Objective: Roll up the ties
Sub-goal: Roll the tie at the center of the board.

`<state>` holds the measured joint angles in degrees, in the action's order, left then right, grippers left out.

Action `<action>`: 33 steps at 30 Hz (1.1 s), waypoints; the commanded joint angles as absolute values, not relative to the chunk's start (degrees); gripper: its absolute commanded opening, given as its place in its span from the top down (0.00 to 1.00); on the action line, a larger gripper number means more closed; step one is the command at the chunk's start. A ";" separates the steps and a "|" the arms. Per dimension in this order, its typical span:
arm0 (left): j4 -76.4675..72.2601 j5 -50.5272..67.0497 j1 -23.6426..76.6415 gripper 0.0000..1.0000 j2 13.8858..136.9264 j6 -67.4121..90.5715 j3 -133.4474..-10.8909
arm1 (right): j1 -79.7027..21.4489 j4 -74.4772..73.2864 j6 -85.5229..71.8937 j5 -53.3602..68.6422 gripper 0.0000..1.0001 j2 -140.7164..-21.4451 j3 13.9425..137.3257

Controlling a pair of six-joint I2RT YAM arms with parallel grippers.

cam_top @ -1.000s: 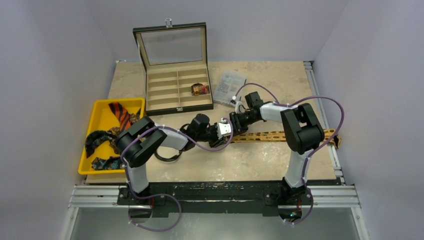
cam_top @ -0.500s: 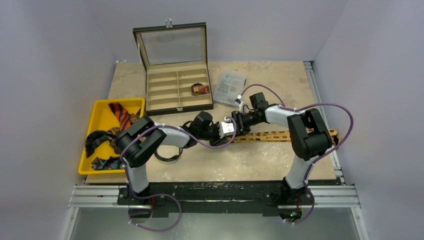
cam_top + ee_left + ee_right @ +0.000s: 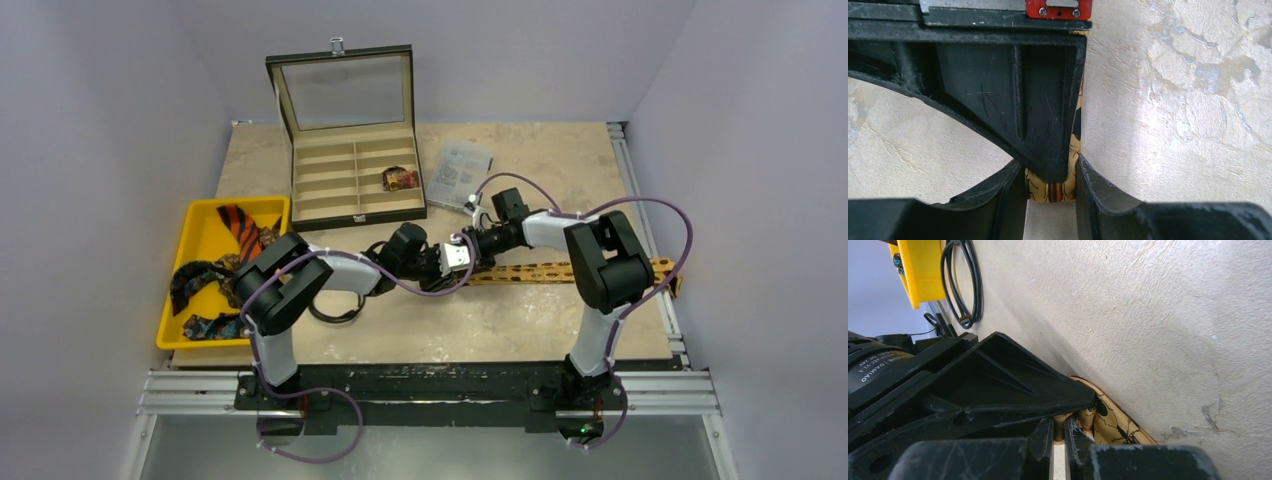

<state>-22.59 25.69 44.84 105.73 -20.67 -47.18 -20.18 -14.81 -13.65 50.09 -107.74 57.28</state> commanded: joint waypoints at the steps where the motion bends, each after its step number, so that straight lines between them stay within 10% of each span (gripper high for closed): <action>1: -15.32 22.73 44.61 0.61 108.69 -22.24 -44.11 | -19.16 -19.78 -7.95 44.70 1.00 -108.91 58.49; 9: -33.67 33.31 40.30 0.37 106.81 -17.23 -39.15 | -16.90 -22.82 -5.20 40.79 1.00 -112.18 58.94; 33: -49.86 31.83 43.67 0.45 116.34 -10.21 -42.07 | -12.64 -20.67 -1.73 52.73 1.00 -119.70 59.55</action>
